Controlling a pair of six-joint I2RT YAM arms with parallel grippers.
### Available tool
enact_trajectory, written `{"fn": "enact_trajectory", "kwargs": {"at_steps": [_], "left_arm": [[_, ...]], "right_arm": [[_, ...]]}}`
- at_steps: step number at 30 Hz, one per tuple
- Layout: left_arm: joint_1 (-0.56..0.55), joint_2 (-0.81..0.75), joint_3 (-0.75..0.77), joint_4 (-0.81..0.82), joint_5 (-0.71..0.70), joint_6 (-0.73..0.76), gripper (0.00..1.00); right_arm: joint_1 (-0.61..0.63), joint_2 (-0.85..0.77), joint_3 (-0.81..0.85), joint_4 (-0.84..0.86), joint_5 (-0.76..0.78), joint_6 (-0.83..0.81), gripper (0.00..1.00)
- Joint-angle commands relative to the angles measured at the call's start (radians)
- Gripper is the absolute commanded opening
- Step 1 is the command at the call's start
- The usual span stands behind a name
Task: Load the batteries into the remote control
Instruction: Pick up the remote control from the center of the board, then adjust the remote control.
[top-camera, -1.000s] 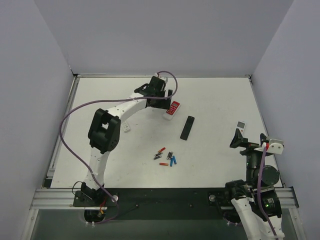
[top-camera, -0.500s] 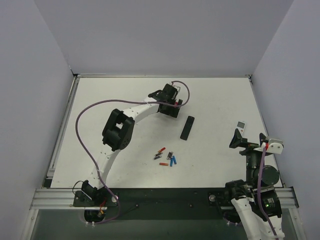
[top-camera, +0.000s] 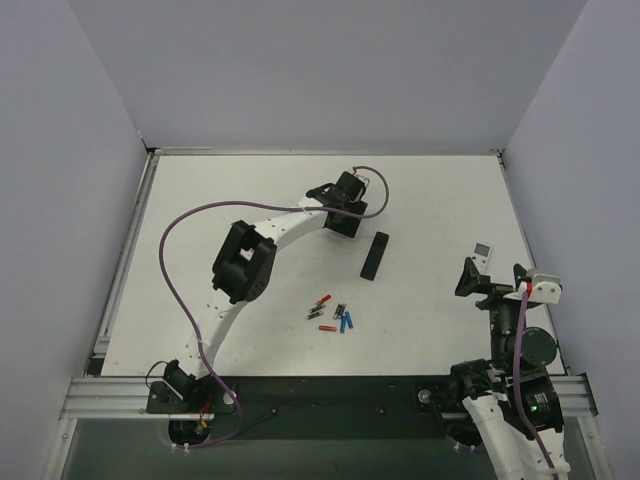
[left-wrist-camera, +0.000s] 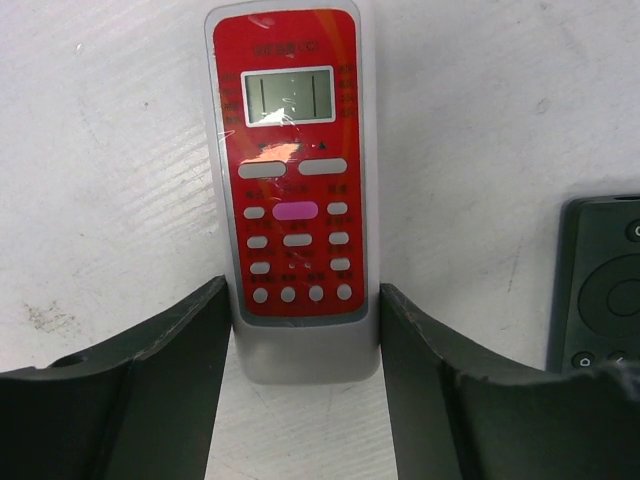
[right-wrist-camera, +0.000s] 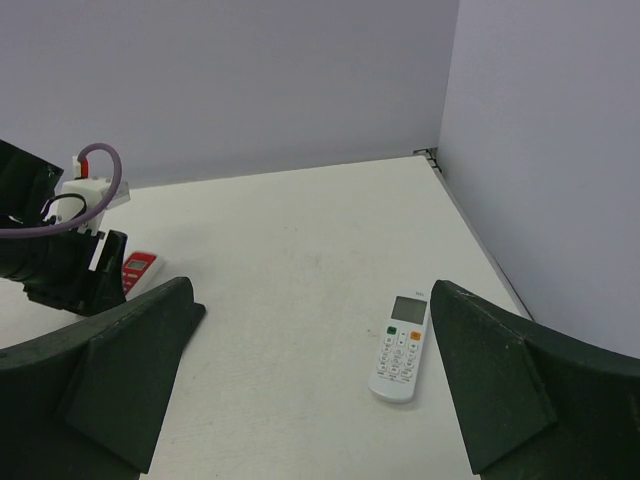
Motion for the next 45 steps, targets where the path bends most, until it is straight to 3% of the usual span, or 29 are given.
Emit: {"fn": "enact_trajectory", "kwargs": {"at_steps": [1,8,9,14,17,22,32,39,45], "left_arm": [[0.027,-0.027,-0.049,-0.046,0.03,-0.036,0.59],[0.087,-0.242,-0.383,0.163,0.173,-0.143,0.47],[0.102,-0.273,-0.426,0.196,0.237,-0.157,0.42],[0.161,-0.469,-0.664,0.439,0.426,-0.298,0.39],[0.201,-0.575,-0.808,0.622,0.533,-0.399,0.34],[0.228,-0.727,-1.035,0.906,0.659,-0.604,0.31],[0.23,-0.886,-1.299,1.433,0.809,-0.892,0.28],[0.213,-1.044,-1.384,1.492,0.822,-0.904,0.28],[0.193,-1.192,-1.387,1.387,0.802,-0.824,0.28]], "right_arm": [[0.016,0.07,0.018,0.04,-0.064,0.008,1.0],[0.018,0.289,0.147,-0.073,-0.238,0.162,1.0],[0.018,0.32,0.164,-0.082,-0.287,0.182,1.0],[0.021,0.528,0.23,-0.046,-0.583,0.282,1.0],[0.026,0.63,0.222,0.045,-0.729,0.369,1.0],[0.042,0.798,0.172,0.316,-0.846,0.589,1.0],[0.13,1.013,0.103,0.776,-0.881,0.925,1.0],[0.157,1.139,0.099,1.046,-0.904,1.08,1.0],[0.197,1.253,0.113,1.208,-0.926,1.163,0.99]]}}
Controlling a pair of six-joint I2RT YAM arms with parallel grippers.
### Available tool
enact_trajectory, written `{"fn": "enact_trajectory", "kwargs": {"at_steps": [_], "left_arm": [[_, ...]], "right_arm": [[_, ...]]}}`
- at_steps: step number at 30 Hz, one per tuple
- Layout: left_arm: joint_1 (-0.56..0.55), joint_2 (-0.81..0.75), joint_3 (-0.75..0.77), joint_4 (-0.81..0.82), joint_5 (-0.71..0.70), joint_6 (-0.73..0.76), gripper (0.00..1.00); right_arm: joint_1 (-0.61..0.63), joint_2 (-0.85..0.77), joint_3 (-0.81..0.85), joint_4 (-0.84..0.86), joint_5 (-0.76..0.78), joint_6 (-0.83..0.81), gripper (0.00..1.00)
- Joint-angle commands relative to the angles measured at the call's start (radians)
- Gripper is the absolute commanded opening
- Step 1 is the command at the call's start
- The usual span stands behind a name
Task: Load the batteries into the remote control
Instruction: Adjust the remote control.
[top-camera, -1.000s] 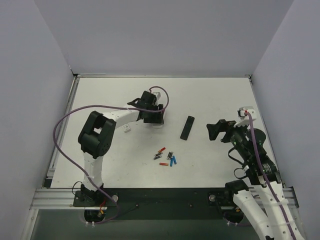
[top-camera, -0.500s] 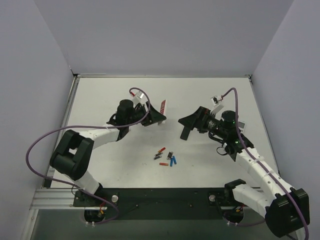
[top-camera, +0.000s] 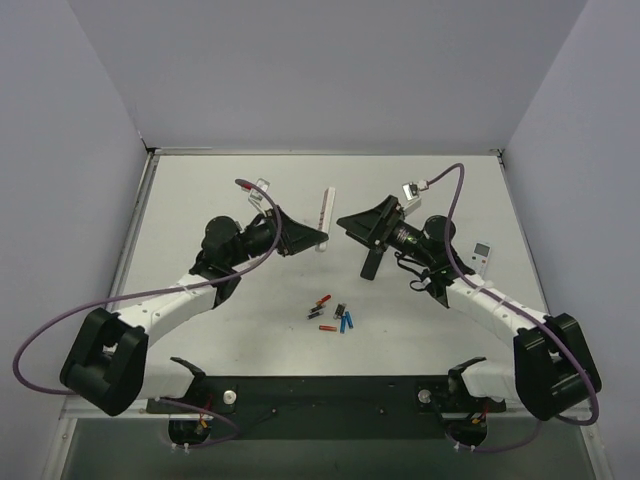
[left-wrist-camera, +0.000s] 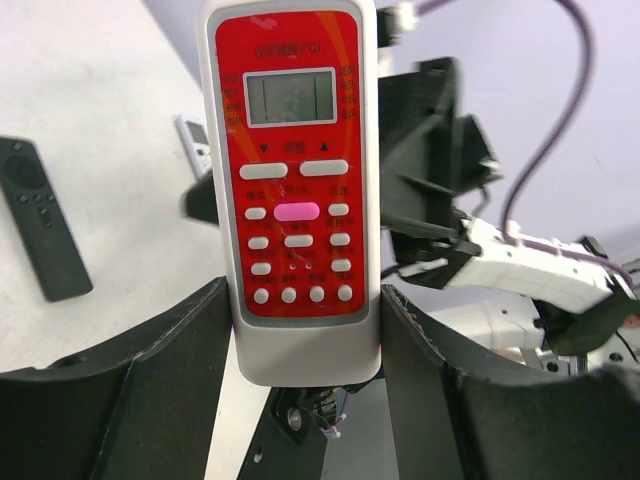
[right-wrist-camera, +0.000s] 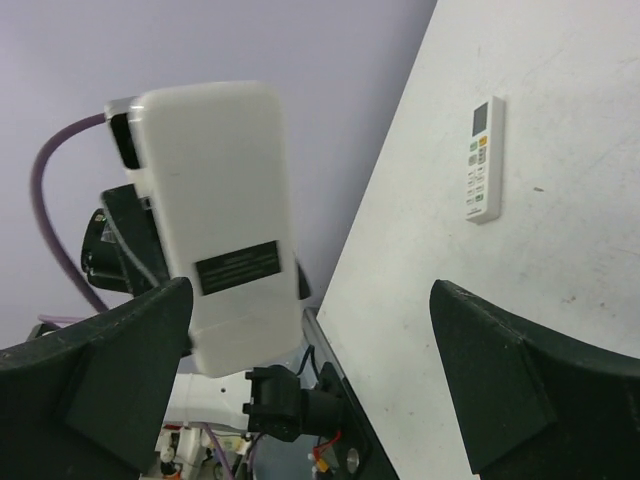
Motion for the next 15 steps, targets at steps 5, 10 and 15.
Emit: {"fn": "enact_trajectory", "kwargs": {"at_steps": [5,10,15], "left_arm": [[-0.024,-0.151,0.003,-0.013,0.002,0.059,0.28],[-0.024,-0.163,-0.013,0.013,-0.011,0.029,0.28],[-0.021,-0.181,-0.018,0.01,-0.029,0.022,0.27]], "right_arm": [[0.066,0.101,0.047,0.38,-0.066,0.117,0.98],[0.071,0.16,0.041,0.549,-0.078,0.214,0.95],[0.077,0.181,0.04,0.631,-0.083,0.243,0.94]]}}
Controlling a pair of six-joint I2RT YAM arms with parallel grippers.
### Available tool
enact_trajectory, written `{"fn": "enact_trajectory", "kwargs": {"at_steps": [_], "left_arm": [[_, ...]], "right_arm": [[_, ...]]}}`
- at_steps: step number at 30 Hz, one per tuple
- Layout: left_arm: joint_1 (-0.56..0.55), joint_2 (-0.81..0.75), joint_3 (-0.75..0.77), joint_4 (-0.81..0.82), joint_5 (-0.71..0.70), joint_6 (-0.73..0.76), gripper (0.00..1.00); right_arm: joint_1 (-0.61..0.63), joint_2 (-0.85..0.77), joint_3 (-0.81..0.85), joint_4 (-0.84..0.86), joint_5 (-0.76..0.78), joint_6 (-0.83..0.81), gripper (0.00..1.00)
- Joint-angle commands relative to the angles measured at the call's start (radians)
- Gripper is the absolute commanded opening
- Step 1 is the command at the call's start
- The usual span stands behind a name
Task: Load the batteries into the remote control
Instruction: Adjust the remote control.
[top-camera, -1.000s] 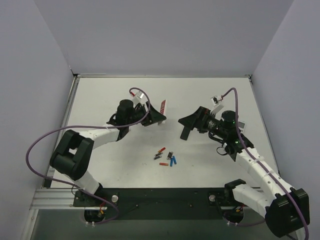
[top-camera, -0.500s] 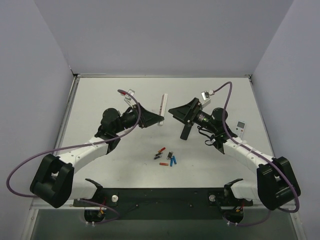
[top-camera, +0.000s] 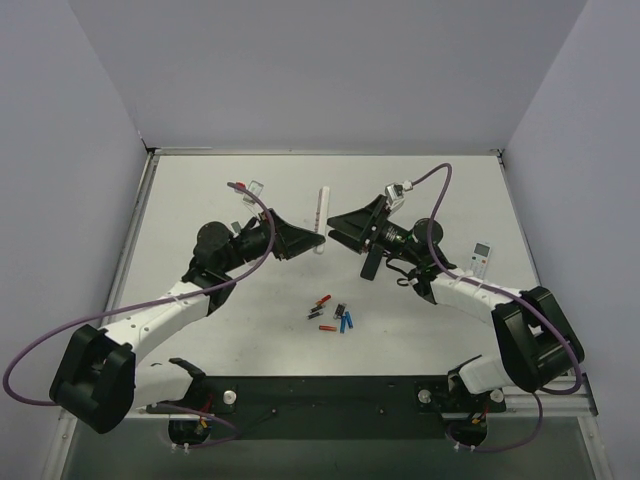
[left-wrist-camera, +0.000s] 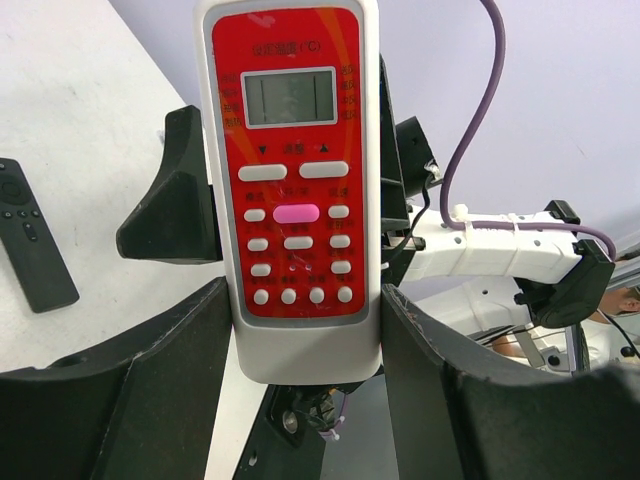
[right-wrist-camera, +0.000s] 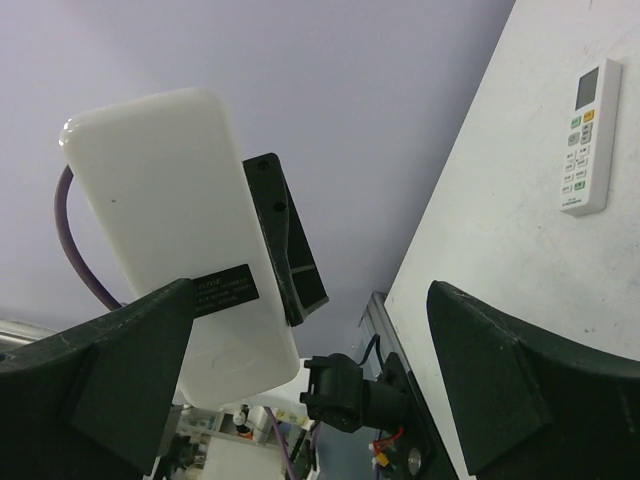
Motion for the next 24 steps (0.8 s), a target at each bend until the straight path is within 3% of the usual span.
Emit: {"fn": "enact_trajectory", "kwargs": {"at_steps": [1,24], "left_arm": [[-0.002,-0.042,0.004,0.022,-0.016,-0.001,0.27],[0.015,-0.108,-0.049,0.017,-0.094,-0.074,0.23]], "right_arm": [[0.01,0.0,0.036,0.303,-0.03,0.032,0.94],[0.049,-0.002,0.074,0.446,-0.053,0.034,0.97]]}}
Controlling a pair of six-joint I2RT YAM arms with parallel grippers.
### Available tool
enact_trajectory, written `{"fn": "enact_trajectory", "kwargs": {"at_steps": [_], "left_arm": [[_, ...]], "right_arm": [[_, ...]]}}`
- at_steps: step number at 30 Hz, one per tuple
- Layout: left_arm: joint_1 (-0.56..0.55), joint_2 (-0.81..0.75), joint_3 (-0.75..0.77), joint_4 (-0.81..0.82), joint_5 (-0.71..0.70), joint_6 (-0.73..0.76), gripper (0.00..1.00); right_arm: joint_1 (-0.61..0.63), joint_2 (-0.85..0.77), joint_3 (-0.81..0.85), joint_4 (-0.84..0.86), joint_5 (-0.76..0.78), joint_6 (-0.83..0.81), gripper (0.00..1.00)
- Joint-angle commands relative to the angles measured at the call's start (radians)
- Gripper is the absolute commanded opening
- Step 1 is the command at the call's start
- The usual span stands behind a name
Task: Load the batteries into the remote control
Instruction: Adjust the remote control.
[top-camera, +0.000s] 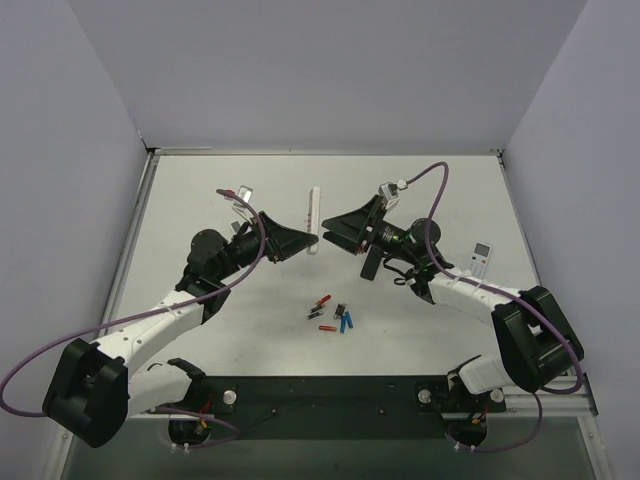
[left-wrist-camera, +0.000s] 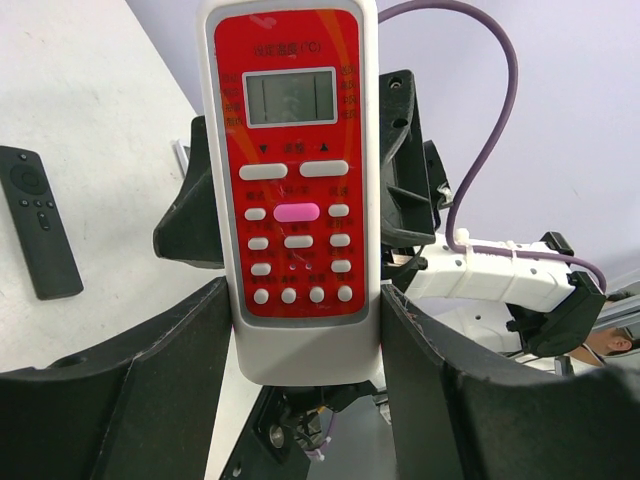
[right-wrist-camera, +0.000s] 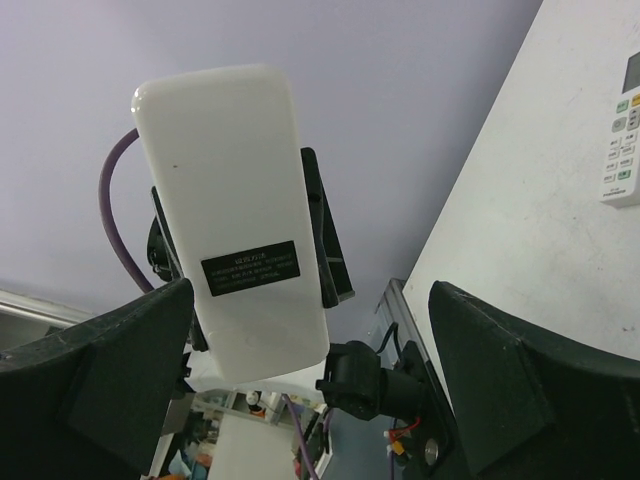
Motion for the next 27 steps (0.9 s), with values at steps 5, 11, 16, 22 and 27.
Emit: {"fn": "enact_trajectory", "kwargs": {"at_steps": [5,11,16,22,27], "left_arm": [[0.001,-0.039,0.006,0.06,-0.008,-0.041,0.23],[0.0,-0.044,0.0,0.078,-0.002,-0.06,0.23],[-0.005,-0.05,-0.004,0.101,0.007,-0.086,0.23],[-0.005,-0.064,-0.023,0.122,0.012,-0.1,0.23],[-0.003,-0.085,-0.04,0.066,0.01,-0.074,0.37]], "right_arm": [[0.063,0.019,0.1,0.434,-0.053,-0.008,0.98],[0.083,0.04,0.133,0.434,-0.066,-0.008,0.96],[0.096,0.048,0.136,0.434,-0.072,-0.011,0.85],[0.105,0.04,0.153,0.434,-0.096,-0.021,0.55],[0.105,0.034,0.158,0.43,-0.109,-0.027,0.25]]}}
